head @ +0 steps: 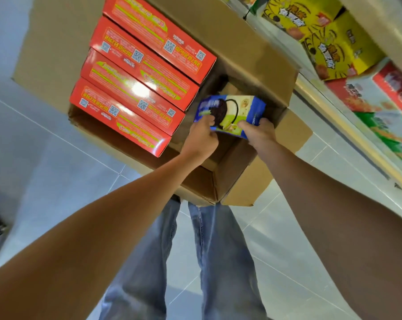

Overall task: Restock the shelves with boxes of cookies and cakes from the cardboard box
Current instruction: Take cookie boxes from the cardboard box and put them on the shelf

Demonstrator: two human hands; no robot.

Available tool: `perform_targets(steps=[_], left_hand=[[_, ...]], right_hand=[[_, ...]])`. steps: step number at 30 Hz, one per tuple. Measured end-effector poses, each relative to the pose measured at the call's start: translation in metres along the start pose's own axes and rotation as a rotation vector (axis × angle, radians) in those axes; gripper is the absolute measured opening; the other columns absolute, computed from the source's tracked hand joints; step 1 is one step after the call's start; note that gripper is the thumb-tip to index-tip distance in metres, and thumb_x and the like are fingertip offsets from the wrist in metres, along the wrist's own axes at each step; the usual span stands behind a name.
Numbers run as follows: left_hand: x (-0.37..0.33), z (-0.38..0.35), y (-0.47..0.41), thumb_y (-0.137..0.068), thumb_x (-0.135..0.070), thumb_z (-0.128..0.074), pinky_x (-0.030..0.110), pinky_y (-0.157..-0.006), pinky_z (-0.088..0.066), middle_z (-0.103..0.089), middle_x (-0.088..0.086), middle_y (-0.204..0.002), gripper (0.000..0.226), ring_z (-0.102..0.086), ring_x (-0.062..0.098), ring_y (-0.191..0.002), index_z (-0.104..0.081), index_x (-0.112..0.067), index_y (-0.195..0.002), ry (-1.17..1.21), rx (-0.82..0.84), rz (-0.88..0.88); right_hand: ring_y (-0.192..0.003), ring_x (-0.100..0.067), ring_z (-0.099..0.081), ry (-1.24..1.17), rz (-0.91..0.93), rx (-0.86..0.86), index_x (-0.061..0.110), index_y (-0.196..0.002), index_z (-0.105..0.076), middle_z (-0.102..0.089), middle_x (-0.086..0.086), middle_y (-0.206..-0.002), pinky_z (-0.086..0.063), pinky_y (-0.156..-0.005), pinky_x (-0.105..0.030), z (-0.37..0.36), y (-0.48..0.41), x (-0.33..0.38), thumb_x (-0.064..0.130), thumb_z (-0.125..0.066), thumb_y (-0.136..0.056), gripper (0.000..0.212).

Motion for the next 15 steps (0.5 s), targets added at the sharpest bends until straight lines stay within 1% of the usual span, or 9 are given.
perform_targets(steps=[2, 4, 6, 7, 9, 11, 12, 13, 15], left_hand=[[-0.012, 0.012, 0.010, -0.084, 0.003, -0.044, 0.037, -0.103, -0.040, -0.051, 0.018, -0.131, 0.046, -0.045, 0.031, -0.126, -0.047, -0.004, -0.130, -0.020, -0.006, -0.022], [-0.027, 0.023, 0.019, -0.087, -0.005, -0.052, 0.039, -0.111, -0.034, -0.041, 0.017, -0.141, 0.055, -0.037, 0.029, -0.134, -0.038, -0.006, -0.139, -0.068, 0.050, -0.027], [-0.051, 0.029, 0.036, -0.086, -0.027, -0.062, 0.041, -0.116, -0.027, -0.031, 0.013, -0.152, 0.075, -0.028, 0.026, -0.142, -0.024, -0.007, -0.148, -0.088, 0.176, -0.088], [-0.066, 0.032, 0.048, -0.084, -0.038, -0.064, 0.037, -0.118, -0.023, -0.027, 0.009, -0.155, 0.085, -0.025, 0.023, -0.144, -0.019, -0.007, -0.149, -0.106, 0.244, -0.119], [-0.083, 0.042, 0.062, -0.085, -0.050, -0.061, 0.030, -0.116, -0.019, -0.025, 0.003, -0.156, 0.086, -0.024, 0.018, -0.144, -0.017, -0.012, -0.150, -0.171, 0.347, -0.122], [-0.096, 0.055, 0.080, -0.084, -0.063, -0.053, 0.033, -0.113, -0.025, -0.037, 0.001, -0.149, 0.077, -0.034, 0.019, -0.139, -0.030, -0.021, -0.144, -0.296, 0.442, -0.139], [-0.103, 0.062, 0.093, -0.081, -0.072, -0.048, 0.036, -0.109, -0.033, -0.047, 0.002, -0.140, 0.075, -0.043, 0.021, -0.132, -0.039, -0.022, -0.137, -0.404, 0.474, -0.185], [-0.114, 0.070, 0.107, -0.079, -0.076, -0.044, 0.036, -0.101, -0.040, -0.056, 0.004, -0.127, 0.074, -0.053, 0.023, -0.121, -0.046, -0.021, -0.128, -0.504, 0.494, -0.225], [-0.135, 0.082, 0.130, -0.085, -0.070, -0.040, 0.034, -0.082, -0.042, -0.063, 0.008, -0.105, 0.060, -0.059, 0.026, -0.101, -0.051, -0.018, -0.113, -0.574, 0.468, -0.313]], right_hand=[[-0.097, -0.026, -0.061, 0.018, 0.057, 0.084, 0.013, -0.111, -0.059, -0.058, -0.003, -0.098, -0.054, -0.088, -0.042, 0.009, 0.022, -0.002, 0.025, -0.071, -0.079, 0.036], [-0.095, -0.020, -0.060, -0.038, 0.058, 0.206, 0.016, -0.113, -0.057, -0.059, -0.002, -0.101, -0.054, -0.083, -0.036, 0.022, 0.049, -0.003, 0.021, -0.071, -0.082, 0.034], [-0.095, -0.017, -0.060, -0.097, 0.029, 0.353, 0.016, -0.120, -0.055, -0.060, 0.000, -0.105, -0.052, -0.077, -0.029, 0.038, 0.082, -0.005, 0.018, -0.070, -0.084, 0.040], [-0.097, -0.018, -0.061, -0.122, 0.013, 0.427, 0.017, -0.123, -0.053, -0.062, 0.000, -0.108, -0.051, -0.078, -0.027, 0.048, 0.100, -0.006, 0.017, -0.069, -0.084, 0.042], [-0.102, -0.019, -0.062, -0.180, -0.035, 0.547, 0.018, -0.123, -0.051, -0.065, 0.000, -0.108, -0.049, -0.083, -0.029, 0.062, 0.126, -0.008, 0.010, -0.067, -0.085, 0.042], [-0.101, -0.019, -0.062, -0.244, -0.063, 0.607, 0.019, -0.122, -0.051, -0.066, 0.000, -0.105, -0.047, -0.086, -0.030, 0.083, 0.159, -0.005, 0.004, -0.062, -0.086, 0.040], [-0.101, -0.019, -0.062, -0.270, -0.066, 0.637, 0.019, -0.122, -0.051, -0.066, -0.002, -0.105, -0.047, -0.087, -0.031, 0.094, 0.177, -0.003, 0.002, -0.060, -0.087, 0.040], [-0.103, -0.021, -0.062, -0.295, -0.059, 0.658, 0.020, -0.123, -0.052, -0.066, -0.003, -0.108, -0.047, -0.091, -0.033, 0.104, 0.196, 0.003, 0.001, -0.061, -0.085, 0.043], [-0.109, -0.024, -0.061, -0.331, -0.063, 0.680, 0.022, -0.120, -0.053, -0.066, -0.004, -0.113, -0.044, -0.101, -0.039, 0.122, 0.222, 0.012, 0.003, -0.065, -0.078, 0.047]])
Point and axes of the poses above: each hand's wrist, its own y-axis away from the middle knuckle, its own z-axis out of the back of the hand, x = y × z, the point moved 7 cm from there along -y, towards the middle knuckle
